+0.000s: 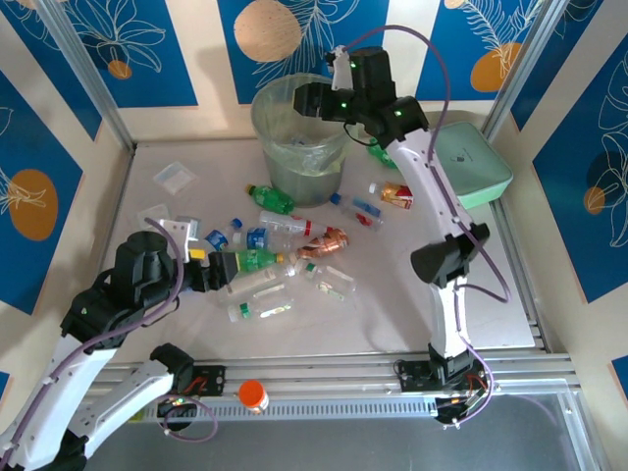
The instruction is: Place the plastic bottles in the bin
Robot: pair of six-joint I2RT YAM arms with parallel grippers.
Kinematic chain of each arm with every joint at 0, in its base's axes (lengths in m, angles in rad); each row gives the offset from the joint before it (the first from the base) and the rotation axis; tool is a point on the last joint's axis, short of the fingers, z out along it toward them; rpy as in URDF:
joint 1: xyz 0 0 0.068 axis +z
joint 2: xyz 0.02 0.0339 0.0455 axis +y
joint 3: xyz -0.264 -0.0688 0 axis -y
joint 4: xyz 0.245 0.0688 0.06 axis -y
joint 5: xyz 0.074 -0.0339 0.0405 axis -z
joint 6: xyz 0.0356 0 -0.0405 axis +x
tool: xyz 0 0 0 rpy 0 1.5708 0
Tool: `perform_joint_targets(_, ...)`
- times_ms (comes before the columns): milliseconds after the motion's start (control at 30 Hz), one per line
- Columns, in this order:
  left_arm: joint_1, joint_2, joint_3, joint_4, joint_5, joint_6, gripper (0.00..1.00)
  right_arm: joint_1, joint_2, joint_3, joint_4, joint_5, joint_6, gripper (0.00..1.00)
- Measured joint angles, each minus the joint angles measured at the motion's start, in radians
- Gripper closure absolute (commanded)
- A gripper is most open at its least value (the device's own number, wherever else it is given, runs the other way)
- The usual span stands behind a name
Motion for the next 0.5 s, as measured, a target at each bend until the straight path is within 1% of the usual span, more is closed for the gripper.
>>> perform_joint_targets(100,0.0,0.021,0.0,-0.049,-0.104,-0.05,0.11,0.054,-0.143,-0.151,0.01,0.057,-0.014,0.4)
perform_joint_targets(167,0.0,0.055,0.001,-0.093,-0.18,-0.106,0.1,0.095,-0.251,-0.305,0.032,0.105,-0.014,0.4)
perform_joint_targets(200,0.0,0.074,0.001,-0.114,-0.211,-0.132,0.05,0.111,-0.298,-0.38,0.048,0.125,-0.014,0.4)
perform_joint_targets(267,0.007,0.116,0.002,-0.159,-0.266,-0.199,0.0,0.136,-0.402,-0.561,0.087,0.163,-0.015,0.4)
perform_joint_targets(367,0.045,0.164,0.001,-0.204,-0.298,-0.285,0.01,0.146,-0.543,-0.807,0.142,0.207,-0.008,0.4)
perform_joint_targets(500,0.143,0.178,-0.035,-0.217,-0.299,-0.408,0.01,0.146,-0.731,-1.078,0.209,0.247,0.019,0.4)
